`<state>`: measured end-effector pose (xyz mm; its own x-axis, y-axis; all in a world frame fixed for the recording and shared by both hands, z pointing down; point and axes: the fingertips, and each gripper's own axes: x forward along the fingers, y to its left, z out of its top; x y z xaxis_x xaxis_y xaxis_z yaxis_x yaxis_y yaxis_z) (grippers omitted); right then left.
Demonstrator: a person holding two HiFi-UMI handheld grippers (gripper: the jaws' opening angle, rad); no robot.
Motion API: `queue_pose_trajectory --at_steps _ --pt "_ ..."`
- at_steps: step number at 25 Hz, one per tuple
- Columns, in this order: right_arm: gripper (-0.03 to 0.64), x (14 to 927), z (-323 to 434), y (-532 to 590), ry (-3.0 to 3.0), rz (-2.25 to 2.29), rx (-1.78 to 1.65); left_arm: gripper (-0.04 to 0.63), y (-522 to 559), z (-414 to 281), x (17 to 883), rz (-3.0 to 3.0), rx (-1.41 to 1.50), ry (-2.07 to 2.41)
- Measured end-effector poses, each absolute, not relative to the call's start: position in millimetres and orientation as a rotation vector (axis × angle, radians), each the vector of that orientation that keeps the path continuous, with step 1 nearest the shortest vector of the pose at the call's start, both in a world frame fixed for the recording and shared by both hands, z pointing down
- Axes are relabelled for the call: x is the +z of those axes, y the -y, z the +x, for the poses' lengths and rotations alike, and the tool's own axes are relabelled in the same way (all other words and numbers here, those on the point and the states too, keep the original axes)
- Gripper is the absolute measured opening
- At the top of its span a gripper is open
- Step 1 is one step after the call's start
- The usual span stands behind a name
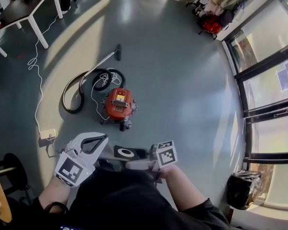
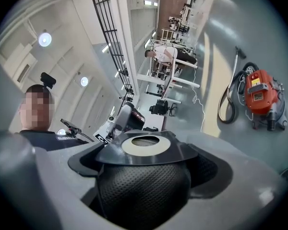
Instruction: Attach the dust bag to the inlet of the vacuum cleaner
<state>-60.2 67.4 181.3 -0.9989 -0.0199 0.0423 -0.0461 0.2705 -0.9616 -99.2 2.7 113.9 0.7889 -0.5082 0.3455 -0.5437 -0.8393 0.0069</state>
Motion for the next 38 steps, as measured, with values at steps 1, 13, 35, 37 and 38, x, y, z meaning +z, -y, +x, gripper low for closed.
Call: queue_pose_trajectory --at_steps 1,13,35,37,38 --pt "0.522 183.9 -56.1 -65.1 2.482 0.051 1.881 0.017 0.0 -95.3 115.0 2.867 0.531 0.856" --pt "0.522 207.3 -20.2 -48.9 2.461 -0.037 1.902 0.017 27.1 -63.8 141.9 2.795 0.638 0.936" --pt "0.522 289.4 -44.7 -43.6 2.483 0.039 1.928 0.017 52.8 -74.4 233.8 2.859 0.717 0.776" --pt "0.522 298.5 -44.4 -43.6 2.477 0.026 1.925 0.017 51.7 -71.5 245.8 2.856 0.725 0.765" --pt "0.522 302.7 -43.7 -43.0 2.476 0.021 1.922 0.017 52.3 -70.1 250.9 2.855 0.723 0.764"
